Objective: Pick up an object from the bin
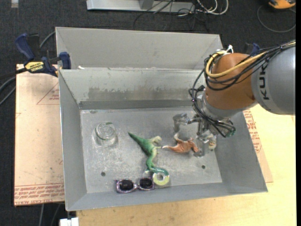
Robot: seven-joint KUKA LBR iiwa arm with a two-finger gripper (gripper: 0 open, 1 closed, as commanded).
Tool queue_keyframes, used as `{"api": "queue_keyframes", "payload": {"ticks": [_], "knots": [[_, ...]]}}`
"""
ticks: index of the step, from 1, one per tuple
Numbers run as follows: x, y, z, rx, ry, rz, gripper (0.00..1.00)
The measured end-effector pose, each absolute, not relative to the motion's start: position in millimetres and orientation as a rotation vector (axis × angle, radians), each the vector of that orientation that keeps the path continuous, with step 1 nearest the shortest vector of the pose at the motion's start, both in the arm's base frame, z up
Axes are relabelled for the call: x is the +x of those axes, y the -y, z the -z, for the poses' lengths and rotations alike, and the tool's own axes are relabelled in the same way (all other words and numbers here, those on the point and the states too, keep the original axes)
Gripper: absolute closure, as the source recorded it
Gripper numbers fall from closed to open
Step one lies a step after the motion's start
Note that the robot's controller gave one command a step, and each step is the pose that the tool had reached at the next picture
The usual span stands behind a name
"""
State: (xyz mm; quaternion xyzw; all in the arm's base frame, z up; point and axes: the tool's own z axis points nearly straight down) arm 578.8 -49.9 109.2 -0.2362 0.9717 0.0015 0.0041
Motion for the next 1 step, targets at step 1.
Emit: {"api": "queue_keyframes", "payload": {"ticks": [1], "knots": [[584.2,34.2,-70.6,-0.985,-2.977,-0.007,1.0]]}}
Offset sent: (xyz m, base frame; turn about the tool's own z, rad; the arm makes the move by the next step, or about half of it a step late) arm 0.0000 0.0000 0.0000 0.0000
